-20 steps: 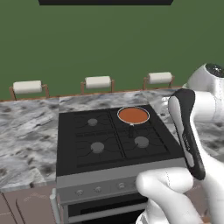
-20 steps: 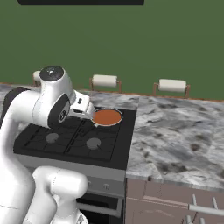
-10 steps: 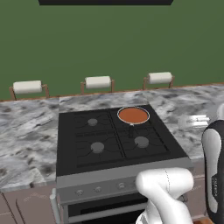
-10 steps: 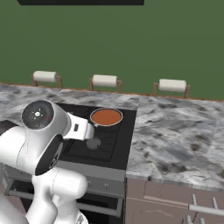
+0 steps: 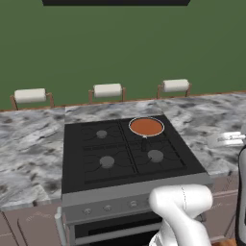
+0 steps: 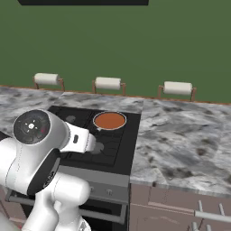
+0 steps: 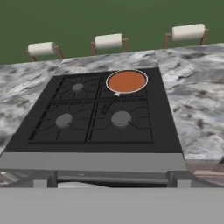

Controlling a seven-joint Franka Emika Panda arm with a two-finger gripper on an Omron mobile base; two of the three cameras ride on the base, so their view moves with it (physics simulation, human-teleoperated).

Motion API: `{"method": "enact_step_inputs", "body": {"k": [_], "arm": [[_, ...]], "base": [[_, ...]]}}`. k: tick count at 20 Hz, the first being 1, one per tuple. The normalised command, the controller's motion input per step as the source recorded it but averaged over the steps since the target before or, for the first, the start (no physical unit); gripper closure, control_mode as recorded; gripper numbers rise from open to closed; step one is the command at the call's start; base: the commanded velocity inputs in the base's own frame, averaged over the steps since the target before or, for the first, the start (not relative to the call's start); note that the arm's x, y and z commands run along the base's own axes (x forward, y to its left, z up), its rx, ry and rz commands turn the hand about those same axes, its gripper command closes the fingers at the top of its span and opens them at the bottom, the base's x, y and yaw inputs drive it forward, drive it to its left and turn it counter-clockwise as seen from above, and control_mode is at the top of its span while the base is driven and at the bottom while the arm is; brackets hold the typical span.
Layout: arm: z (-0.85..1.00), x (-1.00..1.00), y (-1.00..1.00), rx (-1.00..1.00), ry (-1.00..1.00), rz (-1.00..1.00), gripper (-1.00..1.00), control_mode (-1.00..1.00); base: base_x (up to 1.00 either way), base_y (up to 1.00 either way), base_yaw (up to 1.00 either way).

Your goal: Retrieve the fish from the fridge and place it on the saucepan with marinade on the stove.

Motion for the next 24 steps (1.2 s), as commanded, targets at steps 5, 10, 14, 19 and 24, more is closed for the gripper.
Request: {"method": "enact_step_inputs", "body": {"k": [5, 10, 14, 19, 24], "arm": [[0.00, 0.00, 0.00, 0.00, 0.00, 0.00, -1.00, 1.00], [0.00, 0.00, 0.00, 0.00, 0.00, 0.00, -1.00, 1.00], [0.00, 0.00, 0.00, 0.00, 0.00, 0.00, -1.00, 1.00], [0.00, 0.00, 0.00, 0.00, 0.00, 0.00, -1.00, 1.00], [0.00, 0.00, 0.00, 0.00, 0.00, 0.00, -1.00, 1.00]], "base": [[-0.40, -0.01, -0.02], [-0.78, -0.22, -0.10], [-0.84, -0.16, -0.09], [-0.73, -0.11, -0.10], [-0.63, -0.06, -0.09]]}}
